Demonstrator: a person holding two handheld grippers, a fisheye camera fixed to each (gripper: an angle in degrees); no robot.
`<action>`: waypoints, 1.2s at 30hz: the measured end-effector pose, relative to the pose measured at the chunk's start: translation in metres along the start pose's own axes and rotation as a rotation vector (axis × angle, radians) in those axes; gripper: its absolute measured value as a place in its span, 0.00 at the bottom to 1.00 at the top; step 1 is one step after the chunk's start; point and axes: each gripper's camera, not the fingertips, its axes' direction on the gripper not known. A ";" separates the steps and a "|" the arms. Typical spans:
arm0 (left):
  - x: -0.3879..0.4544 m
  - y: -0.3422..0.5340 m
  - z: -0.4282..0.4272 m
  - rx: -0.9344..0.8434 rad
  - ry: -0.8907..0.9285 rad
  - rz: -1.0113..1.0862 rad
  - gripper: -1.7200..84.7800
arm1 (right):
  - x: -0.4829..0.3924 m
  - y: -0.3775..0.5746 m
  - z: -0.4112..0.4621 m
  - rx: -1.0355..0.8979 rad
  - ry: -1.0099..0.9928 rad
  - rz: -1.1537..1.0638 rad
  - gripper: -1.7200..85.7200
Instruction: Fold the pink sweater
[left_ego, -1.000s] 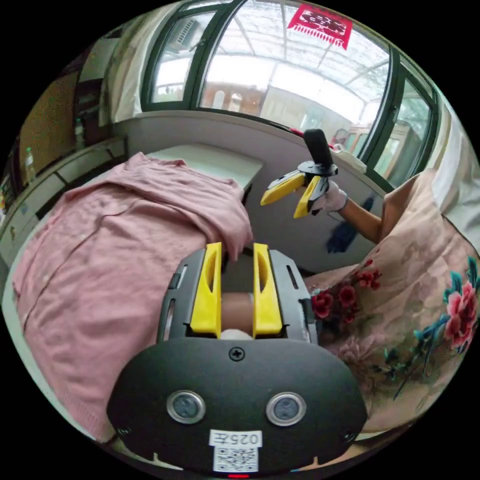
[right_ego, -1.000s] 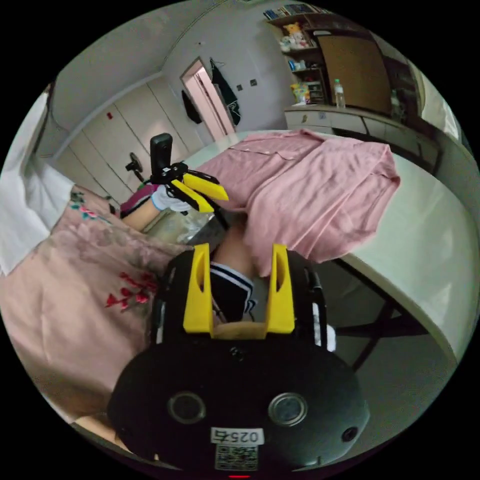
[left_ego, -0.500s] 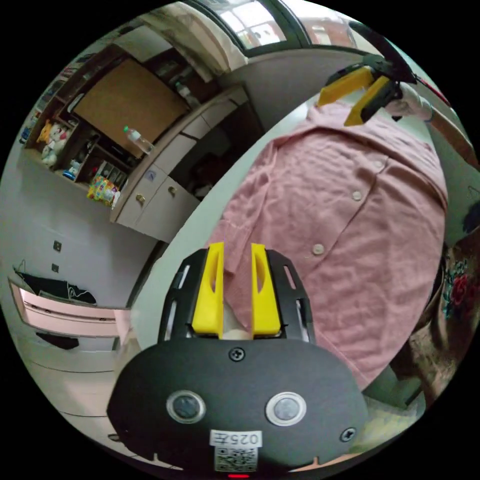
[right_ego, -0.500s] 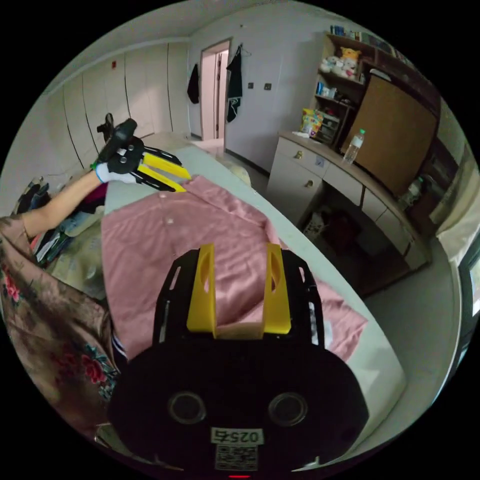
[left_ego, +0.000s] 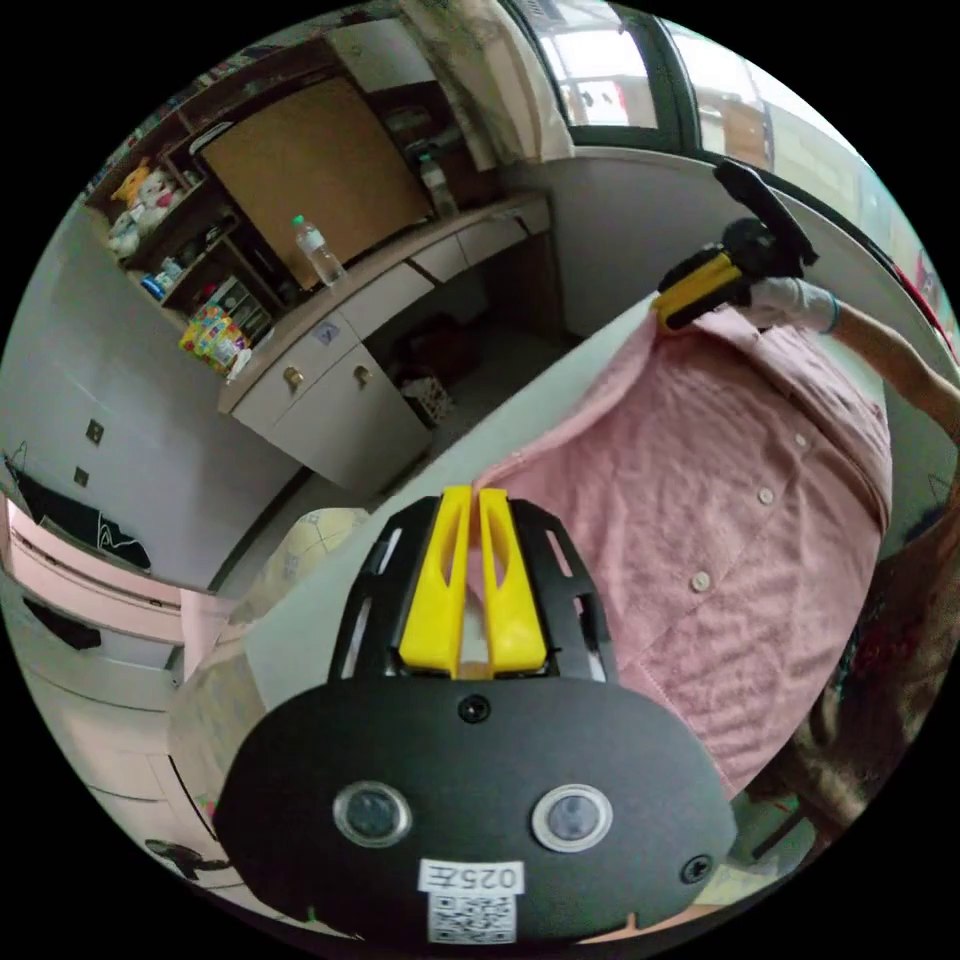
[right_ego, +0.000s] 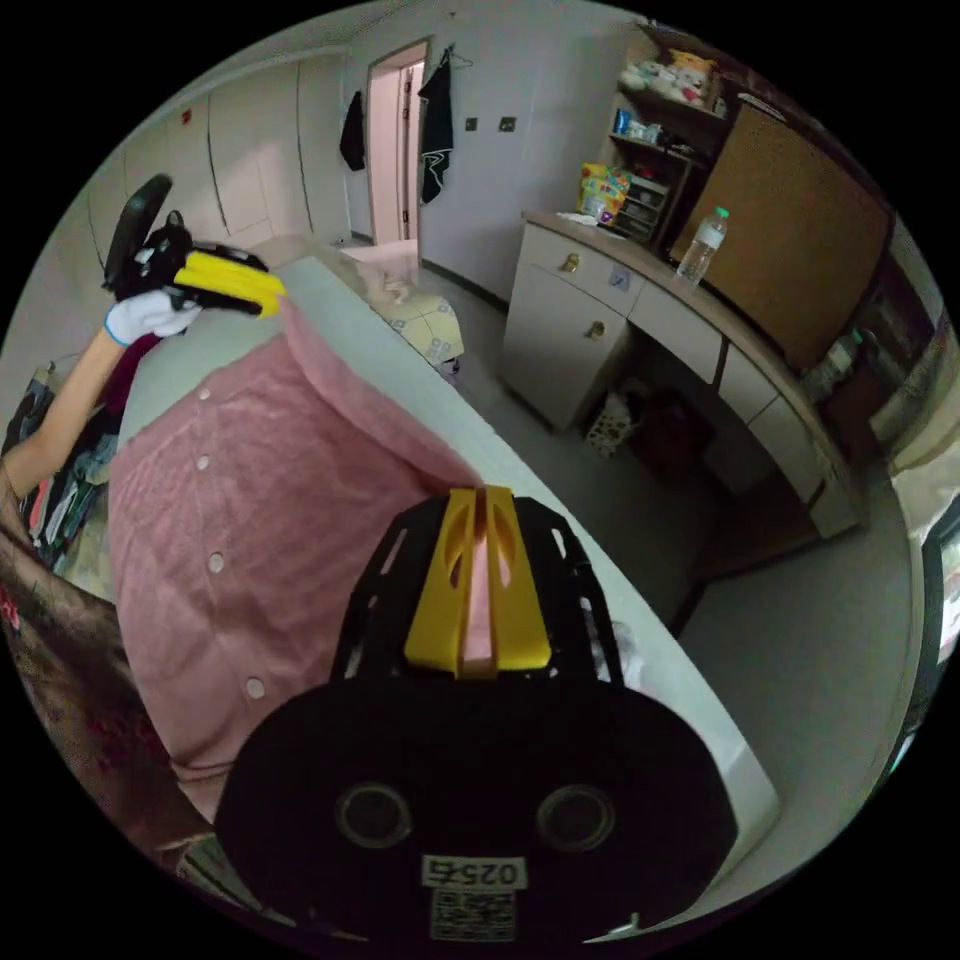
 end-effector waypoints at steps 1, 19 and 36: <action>-0.018 -0.010 -0.002 -0.003 -0.025 -0.031 0.00 | 0.003 -0.007 0.003 -0.025 -0.008 -0.021 0.03; -0.176 0.158 -0.084 0.168 0.147 -0.554 0.06 | 0.020 -0.034 -0.001 -0.032 -0.096 0.059 0.13; 0.058 0.530 -0.065 0.909 0.611 -1.295 0.17 | -0.152 -0.263 0.093 -0.180 -0.451 0.239 0.18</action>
